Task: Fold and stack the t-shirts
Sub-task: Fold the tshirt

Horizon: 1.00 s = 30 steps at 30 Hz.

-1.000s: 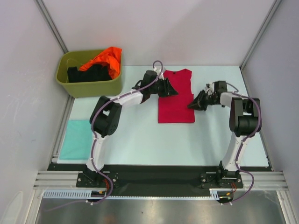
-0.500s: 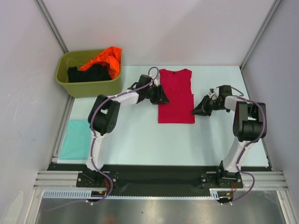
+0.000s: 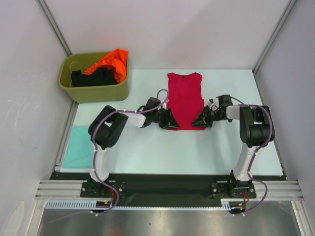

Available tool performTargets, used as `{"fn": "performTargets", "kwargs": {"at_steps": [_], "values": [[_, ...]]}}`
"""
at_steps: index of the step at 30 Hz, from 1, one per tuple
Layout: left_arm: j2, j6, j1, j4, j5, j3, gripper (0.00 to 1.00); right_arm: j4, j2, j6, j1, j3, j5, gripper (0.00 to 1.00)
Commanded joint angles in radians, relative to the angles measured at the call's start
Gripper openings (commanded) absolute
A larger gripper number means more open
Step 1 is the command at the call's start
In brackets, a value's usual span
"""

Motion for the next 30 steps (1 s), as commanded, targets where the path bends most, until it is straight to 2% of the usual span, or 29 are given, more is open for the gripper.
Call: {"fn": "performTargets", "kwargs": {"at_steps": [1,4,8,12,16,21,25,27,30], "values": [[0.045,-0.025,0.032,0.074,0.005,-0.044,0.40,0.019,0.015,-0.025,-0.039,-0.037,-0.003,0.21],[0.011,0.011,0.052,0.045,0.002,-0.097,0.38,-0.049,-0.020,-0.074,-0.101,-0.052,0.020,0.22],[-0.140,0.115,0.042,-0.100,-0.020,-0.116,0.40,-0.151,-0.099,-0.128,-0.108,-0.034,0.066,0.22],[-0.216,0.080,0.029,-0.104,-0.012,-0.124,0.43,-0.125,-0.165,-0.073,-0.089,-0.035,0.073,0.23],[-0.211,0.011,0.021,-0.040,-0.018,-0.121,0.44,-0.061,-0.126,-0.033,-0.062,-0.051,0.056,0.29],[-0.132,-0.003,0.027,0.003,-0.023,-0.133,0.44,-0.028,-0.063,-0.047,-0.104,-0.092,0.074,0.31],[-0.125,-0.018,0.039,0.020,-0.043,-0.205,0.41,-0.092,-0.126,-0.090,-0.138,-0.107,0.119,0.41],[-0.211,-0.009,0.038,0.005,-0.104,-0.240,0.42,-0.132,-0.200,-0.102,-0.142,-0.117,0.158,0.50],[-0.338,-0.034,0.030,-0.018,-0.184,-0.326,0.48,-0.113,-0.306,-0.067,-0.142,-0.187,0.172,0.56]]}}
